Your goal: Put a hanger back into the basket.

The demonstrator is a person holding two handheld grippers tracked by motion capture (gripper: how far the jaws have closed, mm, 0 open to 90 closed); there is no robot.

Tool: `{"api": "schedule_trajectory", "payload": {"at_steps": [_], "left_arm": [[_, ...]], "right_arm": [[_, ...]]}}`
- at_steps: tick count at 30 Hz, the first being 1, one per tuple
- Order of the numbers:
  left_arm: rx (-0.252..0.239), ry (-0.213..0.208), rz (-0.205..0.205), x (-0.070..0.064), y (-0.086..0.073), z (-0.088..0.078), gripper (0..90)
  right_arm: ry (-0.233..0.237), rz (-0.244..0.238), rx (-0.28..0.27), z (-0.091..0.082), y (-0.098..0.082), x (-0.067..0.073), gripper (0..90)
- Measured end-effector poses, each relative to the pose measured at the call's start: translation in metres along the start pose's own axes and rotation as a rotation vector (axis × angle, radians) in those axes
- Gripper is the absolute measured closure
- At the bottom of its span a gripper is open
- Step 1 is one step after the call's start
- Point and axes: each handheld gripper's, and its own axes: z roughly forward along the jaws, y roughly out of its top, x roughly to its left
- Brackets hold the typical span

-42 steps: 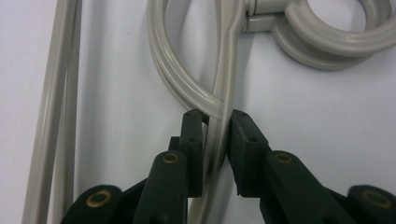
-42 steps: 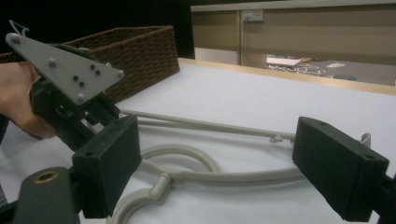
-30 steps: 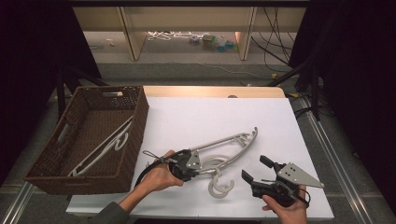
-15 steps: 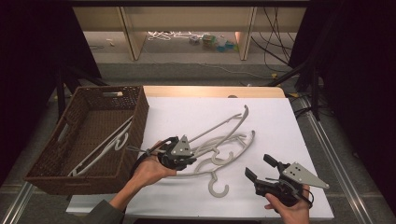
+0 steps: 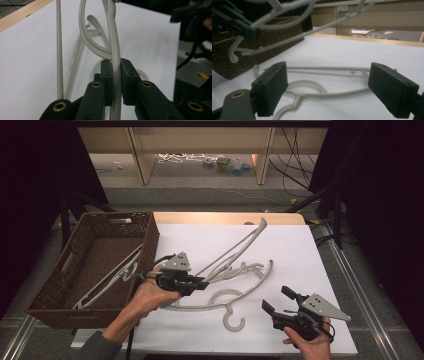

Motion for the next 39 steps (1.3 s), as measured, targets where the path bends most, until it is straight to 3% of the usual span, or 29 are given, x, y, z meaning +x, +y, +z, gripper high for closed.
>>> {"api": "schedule_trajectory", "payload": {"at_steps": [2,3,5,10,12,17,25,28,33,36,39], "left_arm": [[0.006,0.018,-0.028,-0.006,0.005,-0.012,81.7],[0.003,0.032,0.003,-0.005,0.008,-0.016,81.7],[-0.044,0.028,0.008,-0.003,0.014,-0.029,81.7],[-0.053,0.048,0.021,-0.004,0.030,-0.058,81.8],[-0.056,0.051,0.021,-0.004,0.035,-0.070,81.7],[-0.034,0.118,0.038,-0.001,0.040,-0.092,81.7],[-0.012,0.215,0.024,0.018,0.025,-0.122,81.8],[-0.013,0.253,-0.002,0.027,0.017,-0.134,81.8],[0.021,0.336,0.014,0.042,0.001,-0.157,81.8],[0.036,0.361,0.018,0.050,-0.009,-0.167,81.8],[0.063,0.377,-0.004,0.056,-0.020,-0.173,81.8]], "right_arm": [[-0.005,-0.004,0.005,0.000,0.000,0.000,16.8],[-0.004,0.000,0.008,0.000,0.000,0.000,16.8],[-0.005,-0.002,0.004,0.000,0.000,0.000,16.8],[0.006,0.008,-0.024,0.003,-0.002,0.000,16.8],[0.003,0.001,0.012,0.002,-0.001,0.000,16.8],[-0.009,-0.012,0.017,0.002,-0.001,0.001,16.8],[-0.005,-0.005,0.023,0.001,-0.001,0.000,16.8],[0.000,-0.004,0.017,0.002,-0.001,0.001,16.8],[-0.012,-0.010,0.018,0.002,-0.001,0.000,16.8],[-0.006,-0.008,0.017,0.002,-0.001,0.000,16.8],[-0.012,-0.014,0.016,0.003,-0.001,0.000,16.8]]}}
